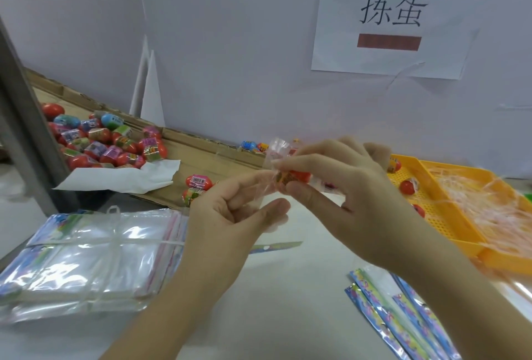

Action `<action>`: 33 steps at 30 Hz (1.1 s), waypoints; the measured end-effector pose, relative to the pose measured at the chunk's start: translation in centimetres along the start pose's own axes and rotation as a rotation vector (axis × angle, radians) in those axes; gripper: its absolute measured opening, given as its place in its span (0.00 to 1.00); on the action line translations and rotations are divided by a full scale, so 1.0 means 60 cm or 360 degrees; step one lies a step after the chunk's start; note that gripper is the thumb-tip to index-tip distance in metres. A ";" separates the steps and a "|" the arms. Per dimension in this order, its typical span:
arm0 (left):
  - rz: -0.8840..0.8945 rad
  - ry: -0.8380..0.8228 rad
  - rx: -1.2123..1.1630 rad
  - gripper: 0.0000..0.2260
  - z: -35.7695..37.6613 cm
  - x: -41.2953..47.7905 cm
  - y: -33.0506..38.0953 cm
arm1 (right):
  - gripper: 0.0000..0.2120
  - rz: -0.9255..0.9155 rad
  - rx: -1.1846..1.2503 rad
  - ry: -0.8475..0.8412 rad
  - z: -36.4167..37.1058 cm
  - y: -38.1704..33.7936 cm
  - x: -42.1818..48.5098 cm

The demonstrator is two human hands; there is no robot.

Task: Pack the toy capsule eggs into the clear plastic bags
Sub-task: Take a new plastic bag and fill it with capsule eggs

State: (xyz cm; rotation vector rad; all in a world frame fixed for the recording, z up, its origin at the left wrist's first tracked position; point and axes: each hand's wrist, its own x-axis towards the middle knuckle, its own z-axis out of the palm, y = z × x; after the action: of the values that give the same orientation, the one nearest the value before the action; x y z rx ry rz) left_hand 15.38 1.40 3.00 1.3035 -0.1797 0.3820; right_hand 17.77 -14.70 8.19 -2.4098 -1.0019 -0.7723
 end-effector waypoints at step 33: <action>-0.0536 -0.0210 0.0040 0.20 -0.025 0.018 -0.008 | 0.07 0.0905 0.1814 -0.0059 0.065 0.008 -0.001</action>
State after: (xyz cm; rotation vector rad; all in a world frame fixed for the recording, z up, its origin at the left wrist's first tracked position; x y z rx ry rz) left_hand 16.46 2.95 2.53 1.3562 -0.0634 0.0115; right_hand 19.36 -12.87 5.10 -1.5299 -0.4704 0.0865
